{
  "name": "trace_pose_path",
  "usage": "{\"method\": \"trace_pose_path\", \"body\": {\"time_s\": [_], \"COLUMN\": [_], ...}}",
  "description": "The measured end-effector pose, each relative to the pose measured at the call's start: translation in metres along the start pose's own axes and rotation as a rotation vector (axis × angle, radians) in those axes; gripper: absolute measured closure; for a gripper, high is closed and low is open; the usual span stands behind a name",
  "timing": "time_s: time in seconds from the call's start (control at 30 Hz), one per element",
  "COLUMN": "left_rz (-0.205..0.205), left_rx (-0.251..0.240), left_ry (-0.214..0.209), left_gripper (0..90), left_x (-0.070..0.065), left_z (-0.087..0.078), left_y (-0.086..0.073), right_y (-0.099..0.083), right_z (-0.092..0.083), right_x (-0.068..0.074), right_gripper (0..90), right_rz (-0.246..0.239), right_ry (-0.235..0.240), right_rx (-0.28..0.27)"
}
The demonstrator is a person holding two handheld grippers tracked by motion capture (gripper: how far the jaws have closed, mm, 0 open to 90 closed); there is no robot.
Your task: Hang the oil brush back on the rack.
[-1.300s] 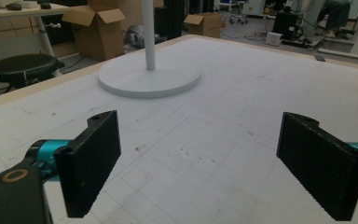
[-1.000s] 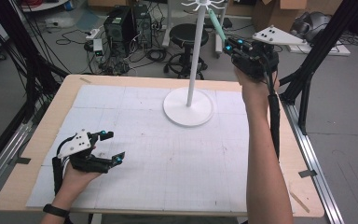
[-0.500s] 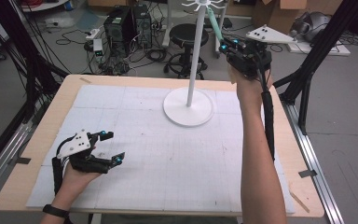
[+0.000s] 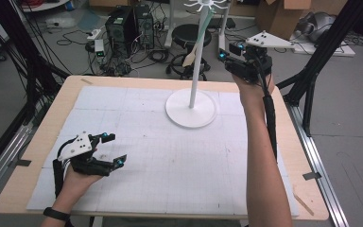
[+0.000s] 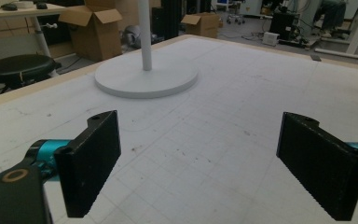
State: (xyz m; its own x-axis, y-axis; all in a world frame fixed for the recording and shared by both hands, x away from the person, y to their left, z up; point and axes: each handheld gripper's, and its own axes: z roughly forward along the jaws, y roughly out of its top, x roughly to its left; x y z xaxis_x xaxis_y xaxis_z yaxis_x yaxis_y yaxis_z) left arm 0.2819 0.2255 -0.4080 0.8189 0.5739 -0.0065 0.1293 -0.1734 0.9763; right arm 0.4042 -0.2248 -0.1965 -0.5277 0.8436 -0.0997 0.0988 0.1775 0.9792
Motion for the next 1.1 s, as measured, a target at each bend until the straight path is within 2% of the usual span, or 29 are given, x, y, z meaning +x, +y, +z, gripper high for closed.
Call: {"method": "trace_pose_path", "body": {"time_s": [0.3, 0.37, 0.47, 0.77, 1.1], "left_rz": [0.000, 0.001, 0.003, 0.002, 0.003], "left_rx": [0.007, 0.010, 0.013, 0.017, 0.023], "left_ry": [0.007, 0.008, 0.009, 0.020, 0.037], "left_gripper": [14.1, 14.1, 14.1, 14.0, 14.0], "left_x": [0.001, 0.001, 0.002, 0.003, 0.006], "left_z": [0.000, 0.000, 0.000, 0.000, -0.001], "left_y": [-0.001, -0.001, -0.001, -0.002, -0.004], "right_y": [-0.028, -0.033, -0.043, -0.080, -0.140], "right_z": [-0.017, -0.021, -0.031, -0.068, -0.097], "right_x": [-0.008, -0.008, -0.008, -0.016, -0.018], "right_gripper": [32.7, 26.7, 25.6, 20.9, 17.2], "right_rz": [-0.010, -0.016, -0.038, -0.033, -0.014], "right_ry": [0.050, 0.061, 0.077, 0.103, 0.114], "right_rx": [0.017, 0.046, 0.042, 0.044, 0.100]}}
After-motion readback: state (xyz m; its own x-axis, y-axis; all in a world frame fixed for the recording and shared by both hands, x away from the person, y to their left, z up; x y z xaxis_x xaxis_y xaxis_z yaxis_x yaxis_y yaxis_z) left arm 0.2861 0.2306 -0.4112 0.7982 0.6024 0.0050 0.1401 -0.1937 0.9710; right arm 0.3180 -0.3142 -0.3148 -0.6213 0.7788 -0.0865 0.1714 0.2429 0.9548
